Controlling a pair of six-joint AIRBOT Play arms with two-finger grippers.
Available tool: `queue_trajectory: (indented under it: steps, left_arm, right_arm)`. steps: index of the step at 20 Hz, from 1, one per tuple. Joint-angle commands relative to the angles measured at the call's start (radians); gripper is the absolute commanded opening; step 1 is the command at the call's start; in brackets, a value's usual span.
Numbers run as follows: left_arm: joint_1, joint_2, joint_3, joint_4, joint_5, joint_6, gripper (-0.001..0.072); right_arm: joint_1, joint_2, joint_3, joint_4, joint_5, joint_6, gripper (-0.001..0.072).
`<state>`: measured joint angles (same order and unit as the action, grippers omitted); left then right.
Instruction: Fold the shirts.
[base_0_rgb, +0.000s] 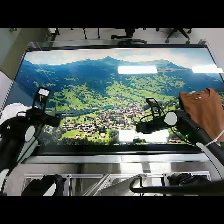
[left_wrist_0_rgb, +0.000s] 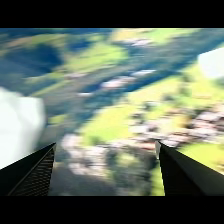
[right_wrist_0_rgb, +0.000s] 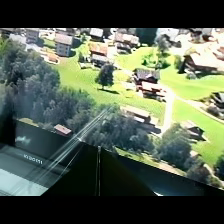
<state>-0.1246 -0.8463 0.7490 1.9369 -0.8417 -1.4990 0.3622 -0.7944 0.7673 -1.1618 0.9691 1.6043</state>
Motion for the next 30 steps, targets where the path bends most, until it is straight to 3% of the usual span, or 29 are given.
queue_trajectory:
  steps: [1,5,9,10,11,12,13,16,22,25,30]
  left_arm:
    - [0.256,-0.254,0.075,0.206,0.116,-0.021,0.0691]
    - [0.421,-0.581,0.27,0.204,-0.002,-0.021,0.0691]
    - [0.449,-0.765,0.422,0.132,-0.074,-0.02,0.069]
    - [0.449,-0.803,0.457,0.132,-0.109,-0.02,0.0659]
    - [0.448,-0.83,0.491,0.131,-0.15,-0.02,0.0387]
    - [0.444,-0.853,0.53,0.131,-0.202,-0.019,0.0065]
    - [0.437,-0.864,0.566,0.129,-0.233,-0.008,0.0017]
    - [0.4,-0.84,0.683,0.09,-0.286,0.025,0.0014]
    - [0.247,-0.595,0.946,-0.321,-0.37,0.159,0.0013]
    - [0.14,-0.477,1.059,-0.445,-0.465,0.159,0.0013]
    - [0.0,-0.363,1.02,-0.806,-0.451,0.147,0.0014]
  right_arm:
    - [0.001,-0.026,0.0,0.0,-0.004,0.0,0.0023]
    - [0.001,-0.048,0.0,0.034,-0.004,0.0,0.0022]
    - [0.001,-0.055,0.0,0.034,-0.004,0.0,0.0023]
    - [0.001,-0.055,0.0,0.034,-0.004,0.0,0.0023]
    - [0.001,-0.054,0.0,0.034,-0.004,0.0,0.0023]
    - [0.001,-0.054,0.0,0.034,-0.004,0.0,0.0023]
    - [0.001,-0.054,0.0,0.034,-0.004,0.0,0.0023]
    - [0.001,-0.053,0.0,0.037,-0.003,0.0,0.0022]
    - [-0.002,-0.05,0.009,0.093,-0.003,-0.004,0.0023]
    - [-0.027,-0.037,0.062,0.088,-0.002,-0.013,0.0022]
    - [-0.14,0.019,0.177,0.082,0.003,-0.09,0.003]
